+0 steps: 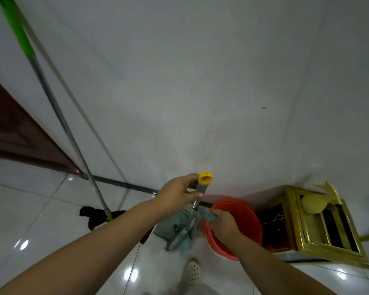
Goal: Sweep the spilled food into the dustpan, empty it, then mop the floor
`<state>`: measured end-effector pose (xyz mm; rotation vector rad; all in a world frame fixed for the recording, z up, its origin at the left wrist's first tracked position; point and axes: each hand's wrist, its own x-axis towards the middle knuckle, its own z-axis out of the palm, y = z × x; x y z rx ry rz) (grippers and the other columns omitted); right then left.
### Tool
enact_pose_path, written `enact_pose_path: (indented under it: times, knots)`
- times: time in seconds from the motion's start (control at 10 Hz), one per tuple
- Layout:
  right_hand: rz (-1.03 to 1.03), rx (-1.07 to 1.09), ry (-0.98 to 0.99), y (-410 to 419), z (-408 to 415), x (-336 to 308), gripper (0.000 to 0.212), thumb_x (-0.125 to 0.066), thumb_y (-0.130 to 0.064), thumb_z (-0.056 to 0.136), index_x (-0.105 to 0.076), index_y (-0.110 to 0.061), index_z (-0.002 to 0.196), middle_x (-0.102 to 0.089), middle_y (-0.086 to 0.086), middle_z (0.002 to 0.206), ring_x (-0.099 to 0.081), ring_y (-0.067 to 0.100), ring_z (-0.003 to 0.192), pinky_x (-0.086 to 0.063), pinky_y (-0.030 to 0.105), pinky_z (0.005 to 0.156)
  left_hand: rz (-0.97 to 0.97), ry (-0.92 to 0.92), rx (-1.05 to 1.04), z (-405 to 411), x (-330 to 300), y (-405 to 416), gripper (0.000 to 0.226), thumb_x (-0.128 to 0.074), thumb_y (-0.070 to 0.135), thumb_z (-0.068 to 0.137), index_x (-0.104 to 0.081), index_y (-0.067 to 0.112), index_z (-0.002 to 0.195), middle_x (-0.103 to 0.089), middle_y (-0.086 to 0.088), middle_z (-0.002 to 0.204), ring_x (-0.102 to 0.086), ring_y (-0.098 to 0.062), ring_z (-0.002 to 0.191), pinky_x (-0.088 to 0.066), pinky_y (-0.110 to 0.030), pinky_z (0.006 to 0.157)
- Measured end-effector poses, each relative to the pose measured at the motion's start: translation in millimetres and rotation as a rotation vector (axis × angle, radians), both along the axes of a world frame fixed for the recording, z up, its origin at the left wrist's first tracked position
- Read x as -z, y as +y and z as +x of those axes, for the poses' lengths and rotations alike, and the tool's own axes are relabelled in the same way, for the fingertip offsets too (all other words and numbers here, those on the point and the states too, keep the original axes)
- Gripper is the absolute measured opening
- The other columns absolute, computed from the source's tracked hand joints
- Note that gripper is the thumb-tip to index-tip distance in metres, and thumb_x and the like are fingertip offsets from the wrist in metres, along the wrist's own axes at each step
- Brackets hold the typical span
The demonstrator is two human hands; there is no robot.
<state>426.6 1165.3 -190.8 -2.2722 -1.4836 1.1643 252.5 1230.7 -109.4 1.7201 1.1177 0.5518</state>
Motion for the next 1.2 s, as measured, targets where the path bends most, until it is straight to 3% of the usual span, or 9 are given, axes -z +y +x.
enact_pose_path:
  times: [0.2,0.3,0.4,0.6,0.7,0.9,1.0,1.1,1.2]
  knots:
    - [-0.034,-0.146,-0.035,57.8,32.3,4.2,0.028,-0.060,-0.011,0.086,-0.067,-0.007,0.112,-0.071,0.009,0.108,-0.065,0.021,0.098,-0.041,0.018,0.074,-0.023,0.050,-0.079,21.5,0.7,36.0,0.032,-0.068,0.020,0.080,-0.062,0.046,0.098,-0.062,0.037,0.090,-0.054,0.023,0.091,-0.048,-0.011,0.075]
    - [-0.054,-0.212,-0.079,78.7,43.8,6.3,0.030,-0.057,-0.019,0.086,-0.068,-0.015,0.115,-0.071,0.007,0.112,-0.064,0.023,0.107,-0.049,0.026,0.086,-0.012,0.078,-0.091,32.7,2.1,50.3,0.038,-0.067,0.022,0.081,-0.056,0.056,0.094,-0.064,0.033,0.096,-0.056,0.017,0.094,-0.048,-0.012,0.076]
    - [-0.078,-0.263,-0.131,94.1,51.4,7.9,0.032,-0.052,-0.028,0.091,-0.065,-0.020,0.119,-0.067,0.005,0.119,-0.061,0.023,0.113,-0.048,0.032,0.094,-0.004,0.082,-0.118,45.2,8.7,62.0,0.034,-0.065,0.023,0.082,-0.061,0.036,0.113,-0.068,0.015,0.109,-0.059,0.005,0.100,-0.050,-0.023,0.081]
    - [-0.026,-0.287,-0.165,111.1,66.9,4.7,0.029,-0.049,-0.021,0.094,-0.064,-0.017,0.117,-0.066,0.007,0.118,-0.061,0.025,0.110,-0.048,0.030,0.091,0.006,0.091,-0.116,69.1,10.1,77.6,0.030,-0.062,0.020,0.086,-0.059,0.027,0.116,-0.064,0.017,0.097,-0.057,0.006,0.084,-0.045,-0.012,0.073]
    - [0.007,-0.268,-0.203,110.8,74.9,0.2,0.035,-0.048,-0.020,0.094,-0.059,-0.017,0.128,-0.059,0.006,0.126,-0.055,0.022,0.117,-0.044,0.027,0.097,0.012,0.096,-0.128,78.1,8.8,81.5,0.027,-0.061,0.021,0.087,-0.059,0.026,0.113,-0.062,0.017,0.096,-0.060,-0.003,0.093,-0.044,-0.012,0.074]
    - [0.113,-0.194,-0.243,94.1,88.3,-12.1,0.043,-0.050,-0.016,0.092,-0.054,-0.018,0.135,-0.054,0.004,0.131,-0.049,0.019,0.122,-0.039,0.025,0.101,0.021,0.147,-0.175,83.3,6.6,72.9,0.036,-0.065,0.029,0.082,-0.055,0.027,0.116,-0.065,0.009,0.112,-0.064,-0.012,0.092,-0.053,-0.033,0.082]
    - [0.125,-0.151,-0.241,79.9,87.6,-18.8,0.037,-0.047,-0.015,0.095,-0.057,-0.016,0.130,-0.057,0.005,0.126,-0.052,0.020,0.118,-0.041,0.026,0.099,0.022,0.104,-0.184,78.1,2.2,62.1,0.038,-0.065,0.025,0.083,-0.054,0.026,0.119,-0.063,0.009,0.115,-0.059,-0.007,0.105,-0.051,-0.030,0.089]
    - [0.114,-0.080,-0.166,57.7,78.8,-26.1,0.029,-0.046,-0.012,0.095,-0.063,-0.014,0.118,-0.062,0.007,0.115,-0.058,0.023,0.108,-0.047,0.027,0.090,0.009,0.074,-0.197,67.2,-4.1,44.9,0.041,-0.066,0.020,0.083,-0.053,0.022,0.122,-0.059,0.011,0.110,-0.057,-0.006,0.105,-0.048,-0.027,0.092]
    - [0.131,0.043,-0.010,36.4,58.5,-31.6,0.028,-0.049,-0.012,0.094,-0.064,-0.012,0.118,-0.064,0.008,0.115,-0.059,0.024,0.108,-0.044,0.024,0.088,0.012,0.043,-0.191,53.3,-4.7,24.9,0.033,-0.066,0.016,0.084,-0.057,0.020,0.116,-0.059,0.010,0.104,-0.058,-0.006,0.100,-0.047,-0.025,0.092]
